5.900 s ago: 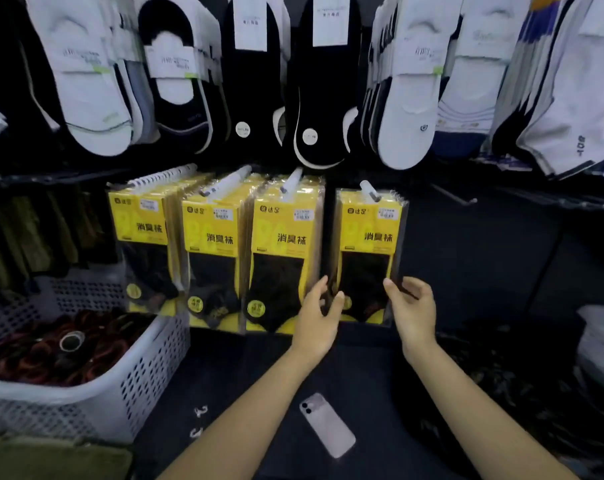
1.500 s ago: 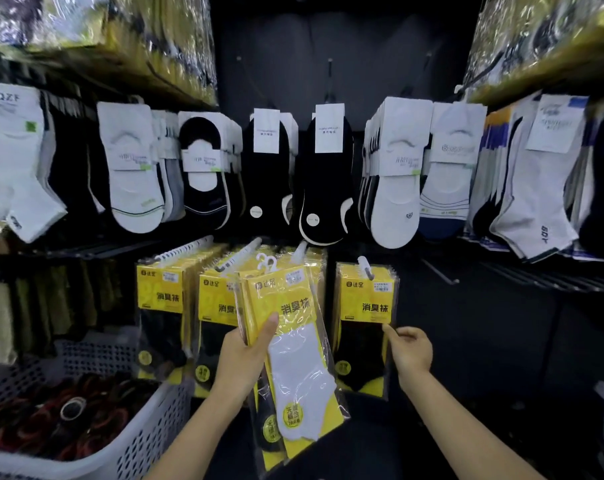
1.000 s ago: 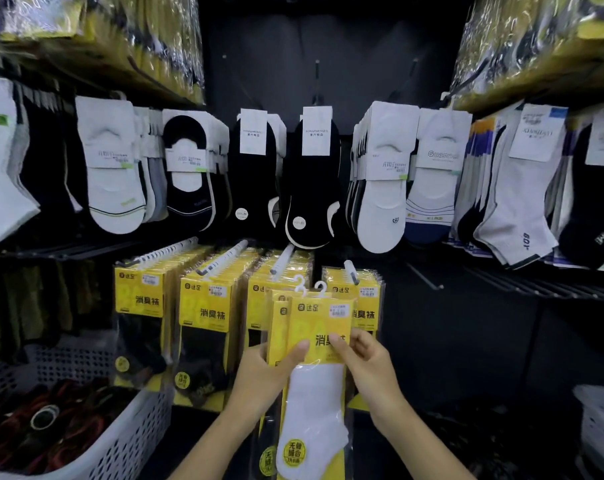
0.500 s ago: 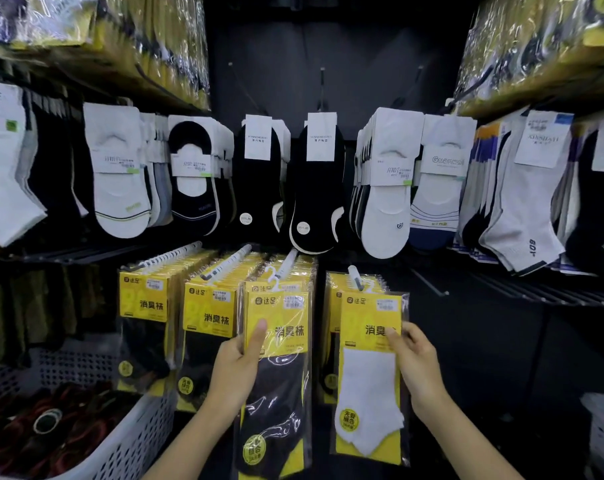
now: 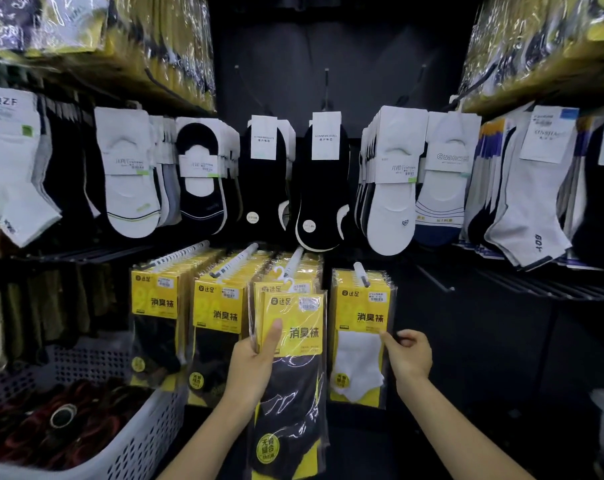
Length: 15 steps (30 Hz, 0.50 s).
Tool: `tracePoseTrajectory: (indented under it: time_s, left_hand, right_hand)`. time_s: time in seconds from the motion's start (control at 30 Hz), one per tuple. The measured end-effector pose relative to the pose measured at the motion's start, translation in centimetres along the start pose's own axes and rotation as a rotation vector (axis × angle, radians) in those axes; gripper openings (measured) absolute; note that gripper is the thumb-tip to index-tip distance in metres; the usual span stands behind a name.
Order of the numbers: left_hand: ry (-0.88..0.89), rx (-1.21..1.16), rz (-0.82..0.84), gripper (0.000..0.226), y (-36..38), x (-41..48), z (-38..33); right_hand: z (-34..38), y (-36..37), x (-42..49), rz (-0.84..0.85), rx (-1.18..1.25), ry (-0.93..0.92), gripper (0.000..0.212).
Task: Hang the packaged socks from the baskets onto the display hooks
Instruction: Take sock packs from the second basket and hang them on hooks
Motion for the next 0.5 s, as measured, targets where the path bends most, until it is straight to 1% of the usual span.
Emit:
tracePoseTrajectory:
  time_s: [0.03,0.1,0.13,0.17,0.23,0.3,0.33,0.43,0.5]
  left_hand:
    - [0.004,-0.021,0.001,0.057,0.2,-0.1,0.1]
    - [0.016,-0.074,0.004,0.032,0.8,-0.4,0.0]
    - [0.006,-0.107,0.005,0.022,1.2,-0.5,0.1]
    - [-0.014,-0.138,0.004,0.016,1.7,-0.5,0.4]
    - [-0.058,-0.189,0.005,0.016,2.6,-0.6,1.0]
    - [-0.079,-0.2,0.011,0.024,3.5,-0.8,1.2]
    - [-0.085,-0.195,0.013,0.028,3.9,-1.0,1.2]
    - [-0.086,-0.182,0.035,0.038,4.9,-1.2,1.2]
    - [-0.094,-0.179,0.069,0.038,5.2,-1.2,1.4]
  right_hand:
    - [0.0,-0.3,-0.5,-0.019,0.008,-0.011,0.034]
    - [0.4,-0.3,-1.7,0.008,0.058,-0.053,0.031]
    - [0.8,0.2,-2.4,0.076,0.107,-0.069,0.026]
    - [1.2,1.1,-3.3,0.181,0.168,-0.07,0.022]
    - [1.8,2.8,-5.4,0.403,0.261,-0.043,0.026]
    - [2.4,3.7,-7.1,0.535,0.255,-0.064,0.03]
    - [2.5,3.9,-7.6,0.561,0.24,-0.086,0.029]
    - [2.4,3.6,-8.0,0.548,0.25,-0.103,0.025]
    - [2.1,3.4,-7.8,0.552,0.261,-0.097,0.024]
Point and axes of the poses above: each hand's wrist, its own x-axis towards the middle knuckle, its own y-axis out of the palm, z = x × y, the point moved 9 cm from there along x, towards the middle knuckle, and after that the axes turned 4 degrees about z, right-handed, at the moved point
